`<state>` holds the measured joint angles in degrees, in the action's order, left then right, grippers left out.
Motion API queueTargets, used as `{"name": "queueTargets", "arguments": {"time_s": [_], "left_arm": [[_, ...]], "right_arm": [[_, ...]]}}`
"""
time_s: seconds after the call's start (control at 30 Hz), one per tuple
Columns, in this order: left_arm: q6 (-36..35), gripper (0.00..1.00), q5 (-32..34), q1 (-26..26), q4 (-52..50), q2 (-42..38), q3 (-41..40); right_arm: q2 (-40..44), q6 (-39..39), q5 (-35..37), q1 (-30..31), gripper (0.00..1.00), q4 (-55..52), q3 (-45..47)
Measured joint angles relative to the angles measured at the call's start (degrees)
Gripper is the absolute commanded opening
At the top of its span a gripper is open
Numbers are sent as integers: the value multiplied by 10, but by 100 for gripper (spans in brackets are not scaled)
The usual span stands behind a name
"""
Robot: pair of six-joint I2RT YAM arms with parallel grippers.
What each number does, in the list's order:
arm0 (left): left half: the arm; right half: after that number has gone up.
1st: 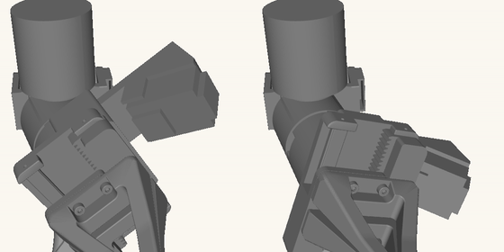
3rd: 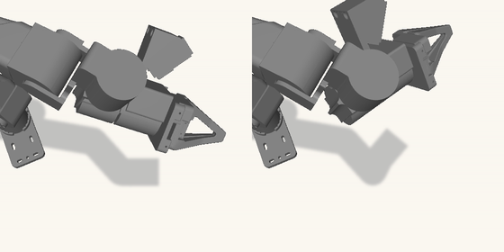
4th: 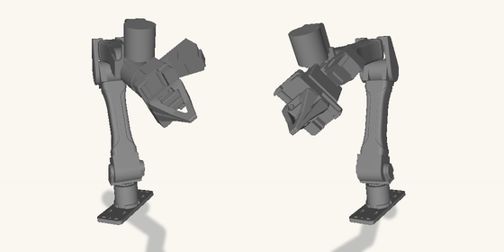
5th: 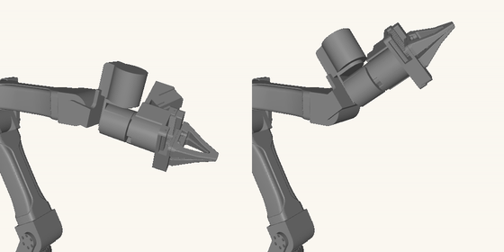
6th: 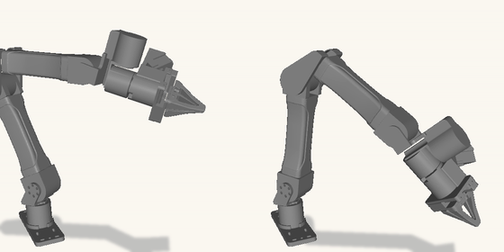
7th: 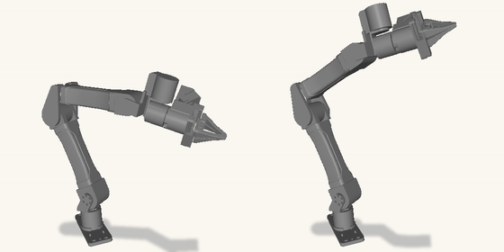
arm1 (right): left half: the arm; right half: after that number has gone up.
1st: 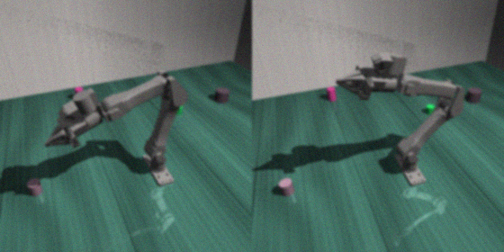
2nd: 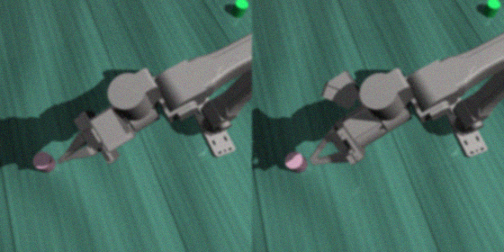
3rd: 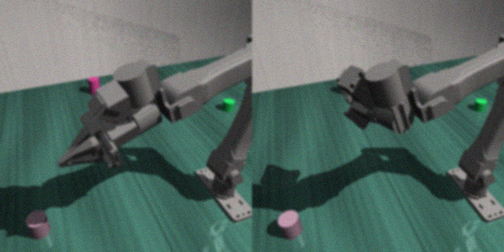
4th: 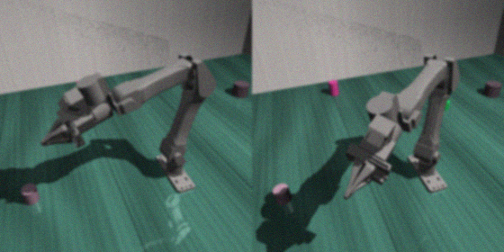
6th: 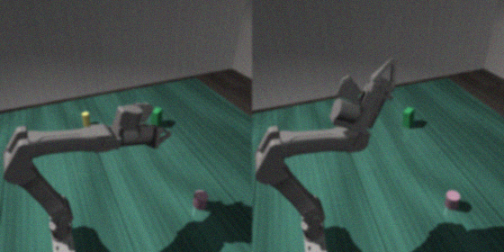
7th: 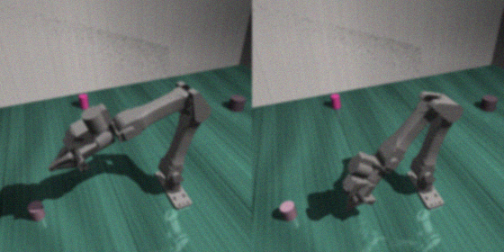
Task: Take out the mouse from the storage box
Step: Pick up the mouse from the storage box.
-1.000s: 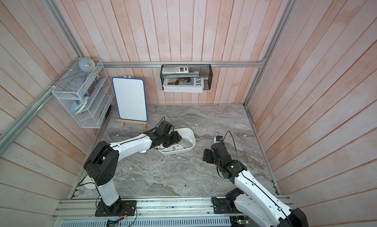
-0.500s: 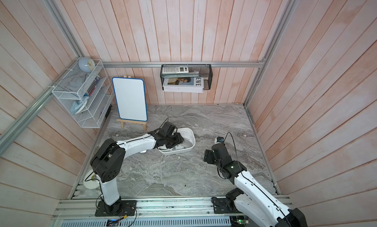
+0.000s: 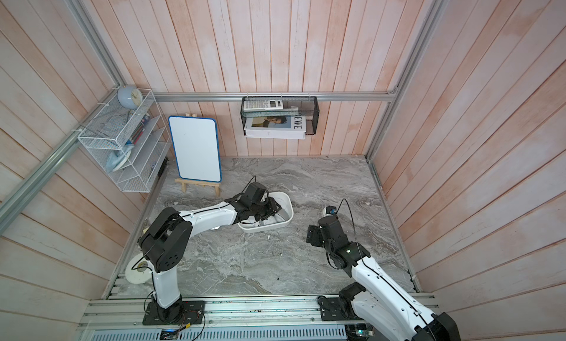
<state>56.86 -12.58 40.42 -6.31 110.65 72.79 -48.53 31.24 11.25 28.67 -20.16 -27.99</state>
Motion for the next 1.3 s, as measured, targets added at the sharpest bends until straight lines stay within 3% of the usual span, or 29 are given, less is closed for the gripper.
{"name": "queueTargets", "arguments": {"time_s": [0.23, 0.87, 1.3], "left_arm": [[0, 45, -5, 1, 5, 24, 8], [4, 21, -11, 2, 38, 32, 3], [4, 16, -4, 3, 82, -55, -56]], "right_arm": [[0, 0, 0, 0, 85, 1, 0], [0, 0, -3, -2, 85, 3, 0], [31, 0, -2, -2, 85, -43, -27]]}}
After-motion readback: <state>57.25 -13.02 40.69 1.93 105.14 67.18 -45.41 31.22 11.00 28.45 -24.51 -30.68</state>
